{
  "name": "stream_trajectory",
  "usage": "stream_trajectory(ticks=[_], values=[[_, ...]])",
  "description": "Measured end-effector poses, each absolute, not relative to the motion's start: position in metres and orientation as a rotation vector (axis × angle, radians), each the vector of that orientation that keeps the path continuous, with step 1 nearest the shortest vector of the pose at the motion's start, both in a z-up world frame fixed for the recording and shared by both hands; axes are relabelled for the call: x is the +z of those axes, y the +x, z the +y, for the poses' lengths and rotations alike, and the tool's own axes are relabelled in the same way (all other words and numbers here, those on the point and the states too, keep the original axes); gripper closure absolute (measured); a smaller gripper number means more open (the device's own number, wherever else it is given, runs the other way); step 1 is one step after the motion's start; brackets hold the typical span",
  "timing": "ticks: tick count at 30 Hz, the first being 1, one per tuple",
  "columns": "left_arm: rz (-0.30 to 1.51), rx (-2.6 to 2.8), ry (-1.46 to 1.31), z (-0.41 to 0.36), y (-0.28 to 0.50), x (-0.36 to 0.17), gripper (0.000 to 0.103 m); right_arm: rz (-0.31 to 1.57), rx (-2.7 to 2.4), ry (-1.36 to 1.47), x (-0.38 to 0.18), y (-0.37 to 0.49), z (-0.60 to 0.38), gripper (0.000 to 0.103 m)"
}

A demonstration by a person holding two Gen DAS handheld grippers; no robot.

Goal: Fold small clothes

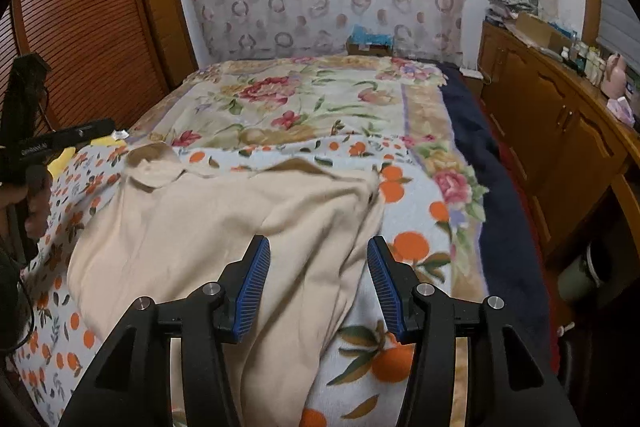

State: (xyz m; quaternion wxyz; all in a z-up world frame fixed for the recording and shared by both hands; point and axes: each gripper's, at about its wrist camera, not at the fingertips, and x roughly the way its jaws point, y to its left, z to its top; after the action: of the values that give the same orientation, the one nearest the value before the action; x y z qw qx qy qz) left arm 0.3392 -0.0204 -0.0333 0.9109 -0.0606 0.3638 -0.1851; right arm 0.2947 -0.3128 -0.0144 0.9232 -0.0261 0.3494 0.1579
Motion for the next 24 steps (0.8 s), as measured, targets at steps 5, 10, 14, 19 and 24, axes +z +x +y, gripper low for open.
stream_trajectory(ticks=[5, 10, 14, 19, 24], values=[[0.822, -0.41, -0.096, -0.025, 0.329, -0.052, 0.027, 0.765, 0.325, -0.014, -0.015, 0.304, -0.317, 0.044], [0.923, -0.432, -0.047, -0.045, 0.326, -0.084, 0.027, 0.8, 0.343, 0.039, -0.02, 0.318, -0.319, 0.037], [0.906, -0.428, 0.01, -0.058, 0.322, -0.085, 0.027, 0.788, 0.362, 0.037, -0.02, 0.318, -0.314, 0.036], [0.909, -0.505, -0.005, -0.065, 0.323, -0.085, 0.069, 0.783, 0.44, 0.017, -0.023, 0.315, -0.303, 0.066], [0.922, -0.56, -0.082, -0.058, 0.323, -0.075, 0.093, 0.751, 0.492, -0.023, -0.018, 0.307, -0.304, 0.087]])
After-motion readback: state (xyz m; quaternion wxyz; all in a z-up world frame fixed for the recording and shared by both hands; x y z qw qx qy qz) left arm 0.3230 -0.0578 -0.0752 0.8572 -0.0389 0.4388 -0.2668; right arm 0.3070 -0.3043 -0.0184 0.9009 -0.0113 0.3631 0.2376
